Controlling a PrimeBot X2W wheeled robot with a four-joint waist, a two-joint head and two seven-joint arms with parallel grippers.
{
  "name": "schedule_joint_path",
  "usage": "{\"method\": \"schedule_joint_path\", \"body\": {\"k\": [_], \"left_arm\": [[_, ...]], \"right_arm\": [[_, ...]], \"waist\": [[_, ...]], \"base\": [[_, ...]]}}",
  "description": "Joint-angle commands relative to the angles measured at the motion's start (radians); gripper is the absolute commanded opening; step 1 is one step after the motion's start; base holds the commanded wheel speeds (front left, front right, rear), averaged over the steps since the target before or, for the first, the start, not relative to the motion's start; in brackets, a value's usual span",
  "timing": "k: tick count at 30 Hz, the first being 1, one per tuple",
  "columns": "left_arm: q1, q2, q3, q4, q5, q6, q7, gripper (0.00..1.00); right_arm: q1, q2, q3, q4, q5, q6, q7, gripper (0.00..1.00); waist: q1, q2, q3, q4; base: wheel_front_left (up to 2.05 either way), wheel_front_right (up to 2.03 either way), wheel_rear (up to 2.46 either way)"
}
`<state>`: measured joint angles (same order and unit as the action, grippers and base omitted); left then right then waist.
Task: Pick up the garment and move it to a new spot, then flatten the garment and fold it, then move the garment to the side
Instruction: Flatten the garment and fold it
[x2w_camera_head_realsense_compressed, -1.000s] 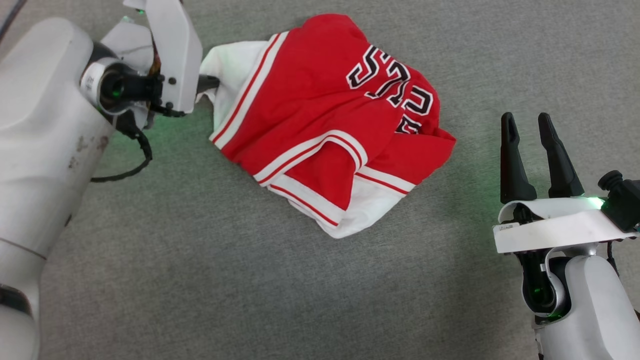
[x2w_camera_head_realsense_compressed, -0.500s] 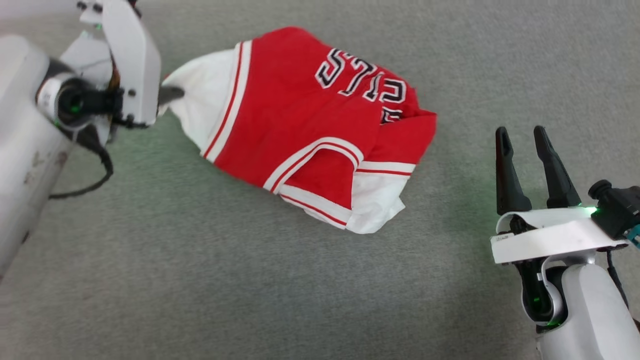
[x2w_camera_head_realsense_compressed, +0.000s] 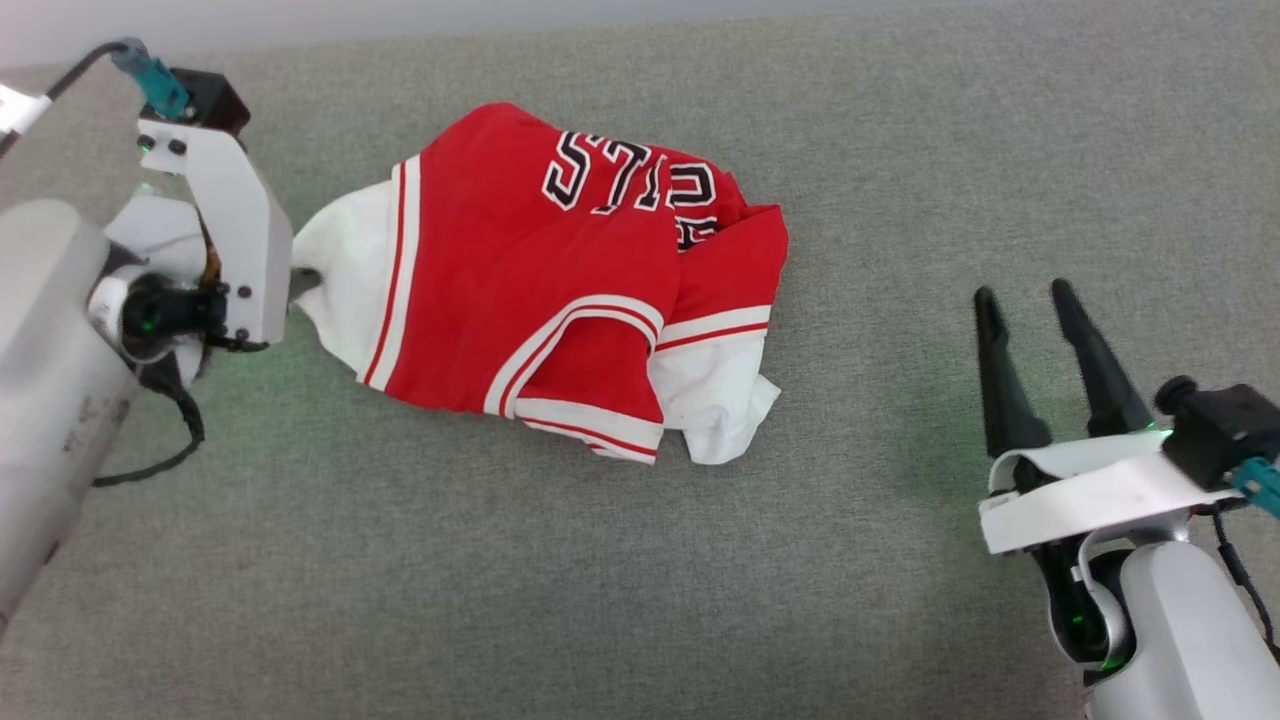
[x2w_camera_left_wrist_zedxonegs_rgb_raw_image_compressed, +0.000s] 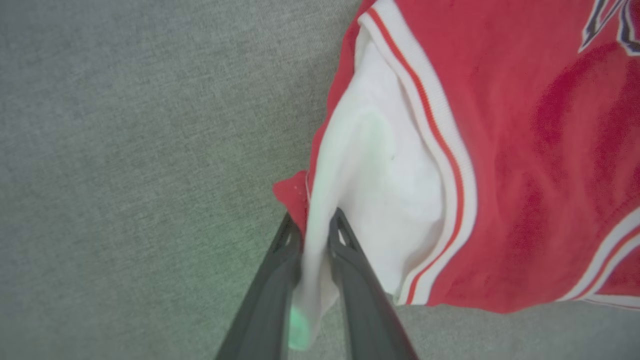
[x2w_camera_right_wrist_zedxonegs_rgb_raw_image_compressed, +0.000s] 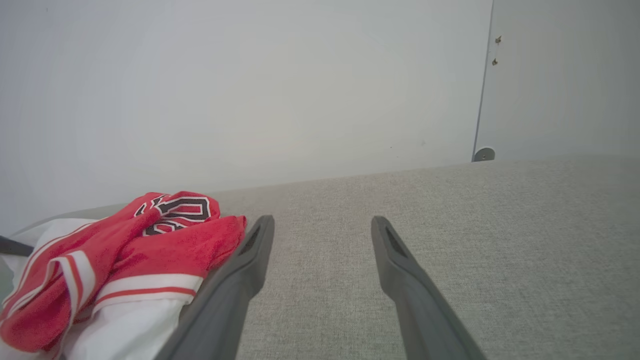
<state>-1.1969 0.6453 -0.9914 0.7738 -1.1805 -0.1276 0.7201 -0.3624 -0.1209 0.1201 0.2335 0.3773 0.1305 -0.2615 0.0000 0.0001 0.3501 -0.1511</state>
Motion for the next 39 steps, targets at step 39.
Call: {"method": "schedule_joint_path", "body": {"k": [39], "left_arm": [[0.877,-0.262,0.571,-0.684,0.697,0.290,-0.984,1.00]], "right_arm": [[-0.252,-0.473,0.491,-0.086,0.344,0.000,1.049,1.00]], "waist": [[0.0000,-0.0001,-0.041,0.326]], "base": [[0.00,0.00,0.00]]}}
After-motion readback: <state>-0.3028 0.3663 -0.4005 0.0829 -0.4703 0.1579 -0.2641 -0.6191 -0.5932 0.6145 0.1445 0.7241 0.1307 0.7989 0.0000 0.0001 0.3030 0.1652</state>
